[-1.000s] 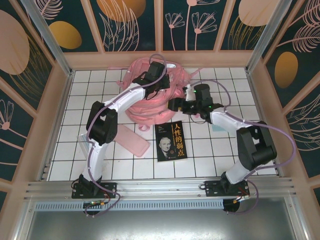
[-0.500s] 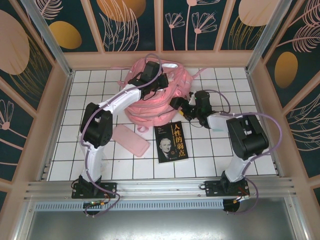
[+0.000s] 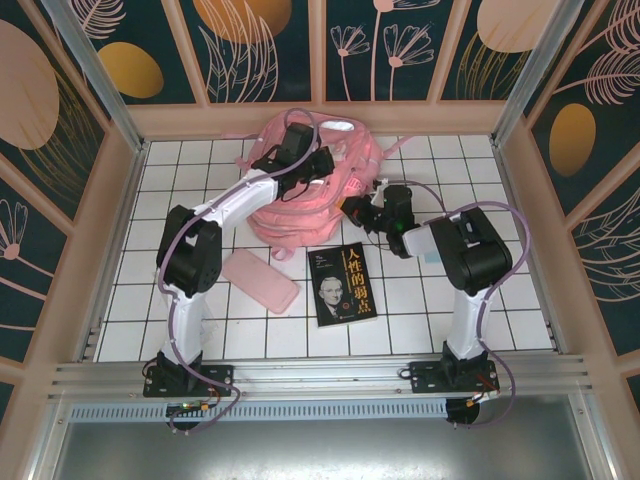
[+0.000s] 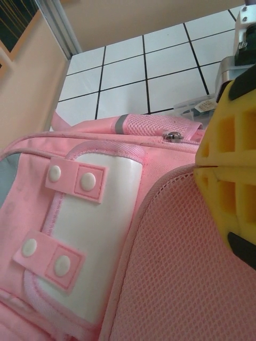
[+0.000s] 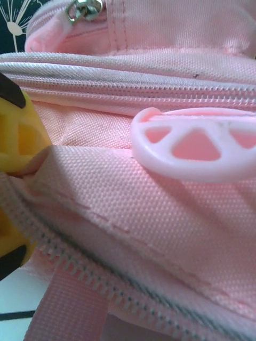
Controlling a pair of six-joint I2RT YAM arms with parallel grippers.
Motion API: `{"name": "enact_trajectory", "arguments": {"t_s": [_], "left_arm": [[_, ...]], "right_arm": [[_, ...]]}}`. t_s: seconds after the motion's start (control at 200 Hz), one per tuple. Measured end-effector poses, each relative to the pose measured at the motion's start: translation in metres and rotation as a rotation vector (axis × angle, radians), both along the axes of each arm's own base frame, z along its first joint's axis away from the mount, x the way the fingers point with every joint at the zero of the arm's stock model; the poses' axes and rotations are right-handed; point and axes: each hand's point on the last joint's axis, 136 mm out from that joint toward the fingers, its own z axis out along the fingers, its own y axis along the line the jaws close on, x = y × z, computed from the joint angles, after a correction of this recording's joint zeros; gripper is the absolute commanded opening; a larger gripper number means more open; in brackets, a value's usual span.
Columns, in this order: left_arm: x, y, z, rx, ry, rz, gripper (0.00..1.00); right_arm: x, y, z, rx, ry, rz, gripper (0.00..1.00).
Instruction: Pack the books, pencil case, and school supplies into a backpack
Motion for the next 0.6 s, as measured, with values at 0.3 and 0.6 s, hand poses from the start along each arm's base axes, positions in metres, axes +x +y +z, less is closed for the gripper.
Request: {"name": "enact_trajectory", "arguments": {"t_s": [0.3,0.6], "left_arm": [[0.012,0.029,0.043,0.008,-0.066,0.008,0.69],[-0.096,0.067,0.031,0.113,0.028,0.010,0.54]], "right_arm": [[-0.005,0.012,0.018,0.005,-0.001,-0.012,0.00],[-0.006,0.039,0.021,0.008,0.016,0.004,0.00]]}}
